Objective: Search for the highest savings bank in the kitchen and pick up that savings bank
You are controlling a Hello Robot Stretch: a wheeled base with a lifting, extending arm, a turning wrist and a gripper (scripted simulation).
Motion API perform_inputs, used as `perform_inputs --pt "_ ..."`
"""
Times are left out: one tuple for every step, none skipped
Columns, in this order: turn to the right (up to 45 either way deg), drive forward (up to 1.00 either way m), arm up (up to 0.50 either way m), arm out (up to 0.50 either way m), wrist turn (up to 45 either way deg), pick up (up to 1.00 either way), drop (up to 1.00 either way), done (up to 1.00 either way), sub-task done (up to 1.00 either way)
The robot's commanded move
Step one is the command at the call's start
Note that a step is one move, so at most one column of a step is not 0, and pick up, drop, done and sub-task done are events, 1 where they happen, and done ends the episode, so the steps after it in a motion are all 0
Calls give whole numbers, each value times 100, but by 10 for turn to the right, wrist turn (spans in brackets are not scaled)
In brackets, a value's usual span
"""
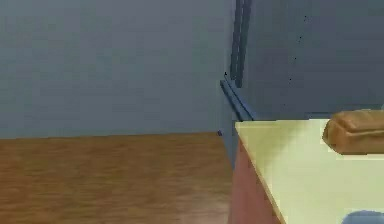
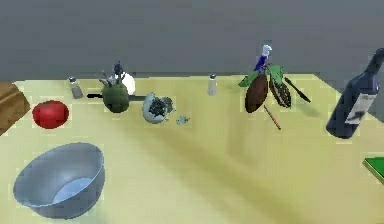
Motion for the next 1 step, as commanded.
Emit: perform_inputs --pt "-180 0 0 0 0 0 0 0 0"
